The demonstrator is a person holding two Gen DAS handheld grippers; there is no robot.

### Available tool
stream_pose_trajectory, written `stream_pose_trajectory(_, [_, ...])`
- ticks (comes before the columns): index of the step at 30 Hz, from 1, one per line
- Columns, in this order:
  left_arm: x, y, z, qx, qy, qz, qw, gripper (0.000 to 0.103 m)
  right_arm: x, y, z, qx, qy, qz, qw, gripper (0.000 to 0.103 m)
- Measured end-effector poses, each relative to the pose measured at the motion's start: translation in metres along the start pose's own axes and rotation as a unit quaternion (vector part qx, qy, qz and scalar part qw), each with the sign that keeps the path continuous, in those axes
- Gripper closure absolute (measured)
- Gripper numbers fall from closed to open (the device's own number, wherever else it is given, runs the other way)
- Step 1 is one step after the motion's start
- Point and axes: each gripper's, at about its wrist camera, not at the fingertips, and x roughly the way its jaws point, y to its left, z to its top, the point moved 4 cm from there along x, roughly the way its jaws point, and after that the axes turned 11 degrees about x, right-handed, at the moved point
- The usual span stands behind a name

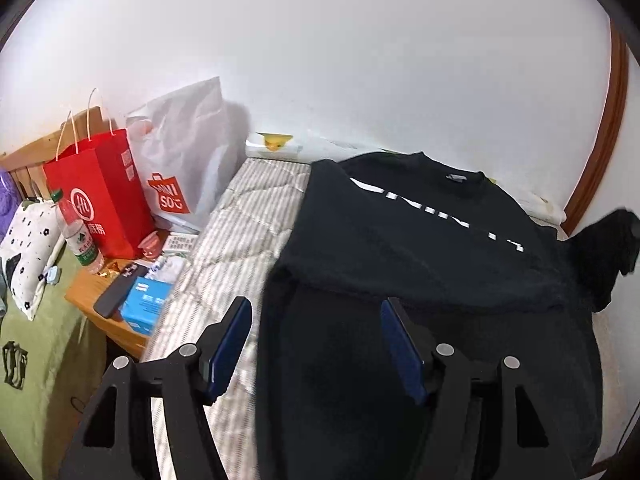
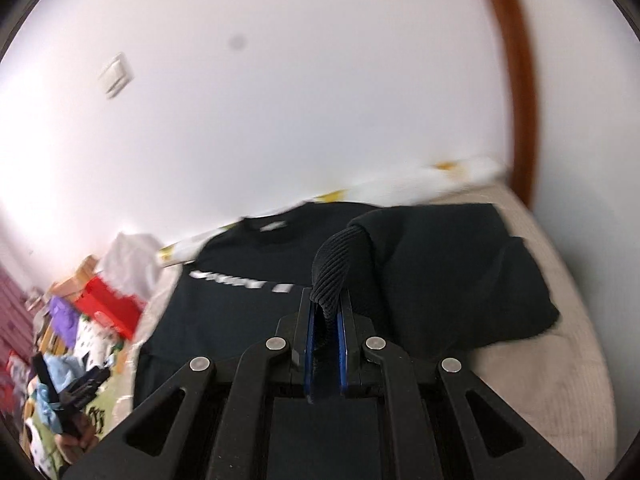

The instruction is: Fold small clothes

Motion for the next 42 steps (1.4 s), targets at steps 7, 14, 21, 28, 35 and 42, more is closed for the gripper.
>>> stream_pose_trajectory(7, [0.017,0.031,-0.002,-0.024,-0.001,-0.003,0.9997,0.038,0.069,0.115,-0.027,-0.036,0.04,0.086,0.995,0.094])
stream_pose_trajectory(14, [0.036,0.038,-0.008,-0.033,0.008,-0.007,0.9994,0.038,0.134,0.167,-0.045,-0.037,0.074,0.155,0.984,0.094])
stream_pose_trajectory(21, [0.053,0.032,-0.005,-0.037,0.028,0.001,0.9989,0.038,0.183,0.181,-0.06,-0.036,0.113,0.177,0.977,0.088])
stream_pose_trajectory(28, [0.073,0.004,0.008,-0.016,0.04,-0.01,0.999,0.038,0.173,0.133,-0.068,-0.117,0.081,0.118,0.983,0.051])
stream_pose_trajectory(35, [0.115,-0.031,0.025,-0.008,0.046,-0.036,0.9983,0.038,0.153,0.002,-0.068,-0.149,0.06,-0.037,0.986,0.051])
stream_pose_trajectory(42, [0.166,-0.048,0.042,-0.016,0.07,-0.062,0.9954,0.039,0.126,-0.11,-0.073,-0.123,0.056,-0.142,0.981,0.051])
